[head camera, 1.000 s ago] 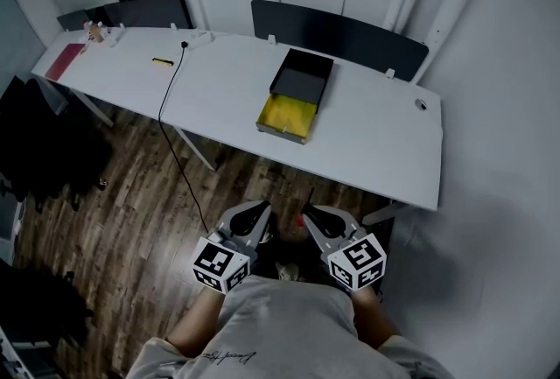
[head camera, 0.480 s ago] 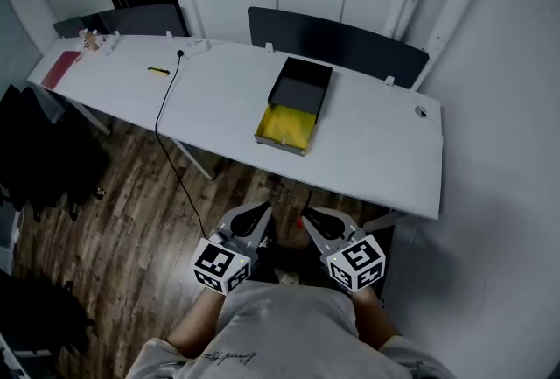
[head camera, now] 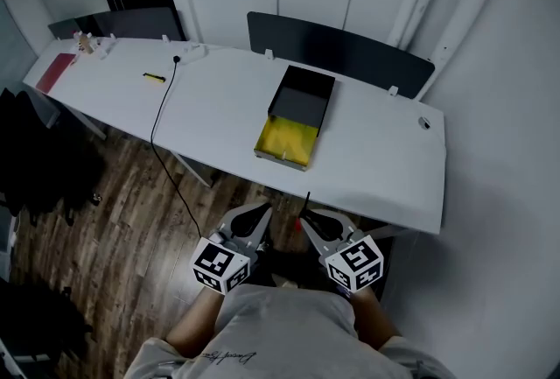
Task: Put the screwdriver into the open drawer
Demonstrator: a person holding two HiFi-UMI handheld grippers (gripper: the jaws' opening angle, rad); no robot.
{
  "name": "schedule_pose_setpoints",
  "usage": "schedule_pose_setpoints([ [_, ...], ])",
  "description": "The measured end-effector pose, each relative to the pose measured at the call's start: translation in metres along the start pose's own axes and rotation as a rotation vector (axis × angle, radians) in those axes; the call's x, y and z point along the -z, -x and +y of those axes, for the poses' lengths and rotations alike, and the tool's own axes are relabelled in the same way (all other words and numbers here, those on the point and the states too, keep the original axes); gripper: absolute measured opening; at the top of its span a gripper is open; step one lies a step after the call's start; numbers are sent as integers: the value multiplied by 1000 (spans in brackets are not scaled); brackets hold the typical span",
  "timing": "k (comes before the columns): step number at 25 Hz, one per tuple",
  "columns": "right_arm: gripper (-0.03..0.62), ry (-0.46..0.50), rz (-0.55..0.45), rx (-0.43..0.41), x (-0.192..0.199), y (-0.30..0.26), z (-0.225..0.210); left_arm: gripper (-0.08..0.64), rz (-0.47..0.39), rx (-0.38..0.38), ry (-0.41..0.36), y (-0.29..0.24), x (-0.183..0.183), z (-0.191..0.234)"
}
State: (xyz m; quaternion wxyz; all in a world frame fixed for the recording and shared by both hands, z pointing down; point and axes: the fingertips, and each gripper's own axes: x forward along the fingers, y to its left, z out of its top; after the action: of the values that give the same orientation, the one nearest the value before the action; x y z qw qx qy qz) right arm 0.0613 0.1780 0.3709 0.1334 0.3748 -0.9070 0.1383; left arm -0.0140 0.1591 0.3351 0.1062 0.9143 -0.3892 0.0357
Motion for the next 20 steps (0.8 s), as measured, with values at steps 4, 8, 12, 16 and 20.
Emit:
schedule_pose_setpoints([
  [4, 72, -4, 12, 1, -5, -19, -18, 0, 6, 6, 5, -19, -2, 20],
  [8, 72, -10, 21, 6, -13, -37, -35, 0, 12, 14, 9, -38, -7, 38],
  [12, 72, -15, 28, 17, -22, -55, -48, 0, 14, 23, 13, -52, -15, 58],
  [16, 72, -18, 27, 27, -35, -73, -57, 0, 17, 35, 12, -63, -23, 78],
  [20, 72, -23, 28, 43, -45, -92, -67, 0, 21, 48, 12, -73, -29, 99],
])
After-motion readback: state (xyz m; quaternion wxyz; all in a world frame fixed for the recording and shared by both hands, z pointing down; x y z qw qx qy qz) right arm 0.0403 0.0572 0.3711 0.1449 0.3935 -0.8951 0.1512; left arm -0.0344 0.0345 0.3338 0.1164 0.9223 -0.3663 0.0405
